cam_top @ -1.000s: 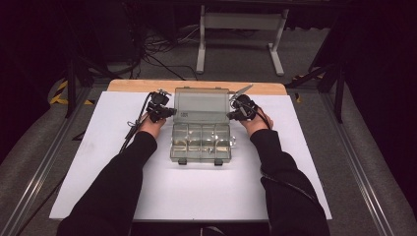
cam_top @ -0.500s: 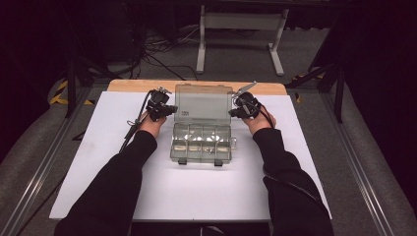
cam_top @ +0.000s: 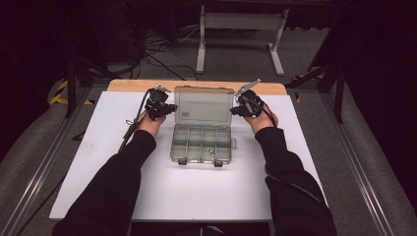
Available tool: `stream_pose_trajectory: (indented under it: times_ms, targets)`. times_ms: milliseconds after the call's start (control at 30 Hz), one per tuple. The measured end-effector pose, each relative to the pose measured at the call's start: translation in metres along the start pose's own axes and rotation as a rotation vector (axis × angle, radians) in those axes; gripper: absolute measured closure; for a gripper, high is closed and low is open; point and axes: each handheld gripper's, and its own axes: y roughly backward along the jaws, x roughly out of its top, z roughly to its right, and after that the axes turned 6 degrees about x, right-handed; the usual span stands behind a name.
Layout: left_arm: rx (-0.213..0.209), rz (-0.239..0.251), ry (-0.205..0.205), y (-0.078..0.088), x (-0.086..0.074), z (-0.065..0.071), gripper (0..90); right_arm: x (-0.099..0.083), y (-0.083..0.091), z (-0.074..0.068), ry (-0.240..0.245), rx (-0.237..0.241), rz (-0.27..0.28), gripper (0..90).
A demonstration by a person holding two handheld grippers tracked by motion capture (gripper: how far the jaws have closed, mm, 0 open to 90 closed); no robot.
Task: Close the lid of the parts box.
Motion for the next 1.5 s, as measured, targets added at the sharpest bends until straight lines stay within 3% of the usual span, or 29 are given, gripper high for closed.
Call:
stream_pose_trajectory:
  times_ms: [267,467,633,1033,1100,1500]
  targets:
    - [-0.028,0.007,0.013,0.008,0.001,0.000,89.7,0.002,0.009,-0.004,0.012,0.004,0.017,89.9]
    - [-0.037,0.017,0.002,0.015,0.002,0.002,89.7,0.002,0.014,-0.009,0.025,0.007,0.024,89.9]
    - [-0.031,0.020,-0.034,0.022,0.003,0.006,89.6,0.003,0.020,-0.013,0.043,0.015,0.032,89.8]
    - [-0.080,0.046,-0.047,0.037,0.004,0.010,88.7,0.000,0.033,-0.025,0.072,0.034,0.055,89.6]
    - [-0.080,0.075,-0.057,0.041,0.002,0.012,88.2,0.000,0.035,-0.027,0.077,0.045,0.057,89.2]
    - [-0.133,0.072,-0.071,0.053,-0.003,0.017,88.6,-0.003,0.043,-0.037,0.111,0.063,0.058,89.2]
